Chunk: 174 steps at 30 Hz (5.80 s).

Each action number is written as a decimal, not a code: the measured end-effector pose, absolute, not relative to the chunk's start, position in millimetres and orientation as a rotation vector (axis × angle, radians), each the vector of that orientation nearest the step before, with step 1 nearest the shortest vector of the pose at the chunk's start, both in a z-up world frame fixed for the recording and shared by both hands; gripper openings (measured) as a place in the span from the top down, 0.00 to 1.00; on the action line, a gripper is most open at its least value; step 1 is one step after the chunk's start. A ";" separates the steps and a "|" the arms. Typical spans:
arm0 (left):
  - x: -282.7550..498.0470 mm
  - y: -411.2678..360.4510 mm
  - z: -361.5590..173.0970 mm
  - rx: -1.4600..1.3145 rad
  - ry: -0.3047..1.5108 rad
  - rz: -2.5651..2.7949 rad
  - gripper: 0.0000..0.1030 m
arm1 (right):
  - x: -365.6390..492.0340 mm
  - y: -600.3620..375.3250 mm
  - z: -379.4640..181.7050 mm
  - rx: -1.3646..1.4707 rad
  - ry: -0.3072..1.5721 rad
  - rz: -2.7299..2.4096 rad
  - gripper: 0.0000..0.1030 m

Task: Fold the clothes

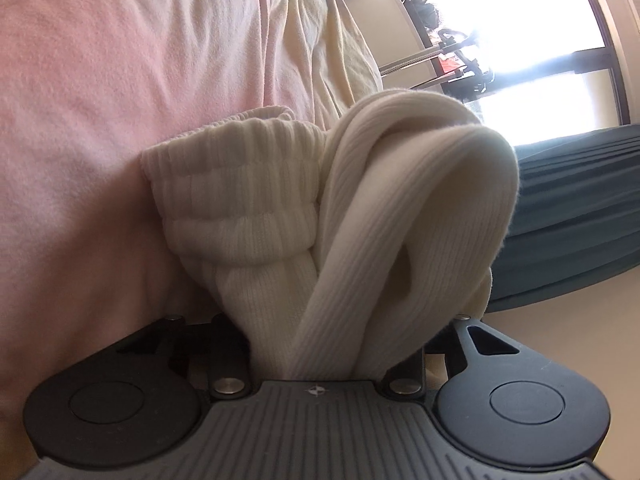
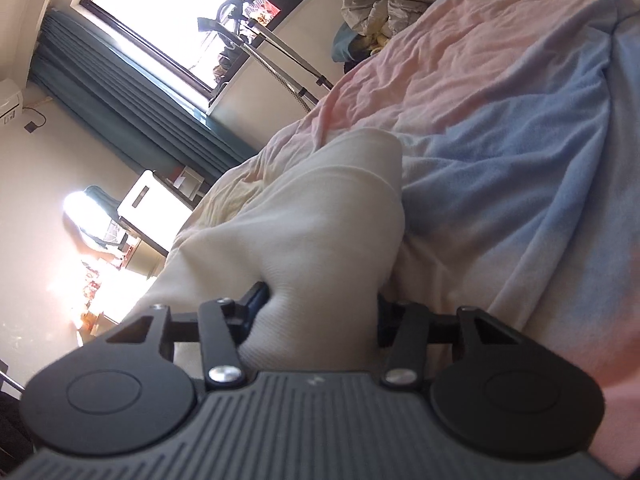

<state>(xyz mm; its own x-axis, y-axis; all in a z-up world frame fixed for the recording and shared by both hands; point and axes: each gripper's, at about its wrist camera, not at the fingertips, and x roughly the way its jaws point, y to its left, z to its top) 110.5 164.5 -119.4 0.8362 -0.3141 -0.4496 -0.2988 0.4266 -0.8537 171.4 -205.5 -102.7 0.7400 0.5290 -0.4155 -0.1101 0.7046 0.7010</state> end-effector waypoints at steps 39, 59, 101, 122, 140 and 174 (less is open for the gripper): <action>270.2 -251.3 -107.9 -0.823 0.735 -0.674 0.62 | 68.6 -559.7 -60.5 0.766 0.015 -0.213 0.56; 250.1 -231.8 -110.5 -0.451 0.825 -0.694 0.10 | 57.1 -588.3 -133.7 1.081 0.269 -0.548 0.28; 3.9 52.5 38.3 -0.051 0.322 -0.045 0.00 | 0.4 -227.6 17.4 0.113 0.218 0.177 0.23; 7.3 29.8 16.6 0.029 0.344 -0.073 0.00 | 22.3 -226.0 -9.7 0.087 0.236 0.119 0.09; 11.3 32.7 11.9 0.015 0.360 -0.068 0.00 | 26.9 -226.4 -10.5 0.082 0.241 0.101 0.00; 10.5 31.4 8.4 0.013 0.349 -0.069 0.00 | 25.9 -226.3 -10.7 0.082 0.228 0.101 0.00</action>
<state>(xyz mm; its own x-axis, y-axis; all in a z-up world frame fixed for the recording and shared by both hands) 10.5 31.4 8.4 0.9374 -0.0654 -0.3421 0.0697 0.9976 0.0004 25.9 -226.3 -10.7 0.9691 0.1094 -0.2212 -0.0908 0.9916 0.0924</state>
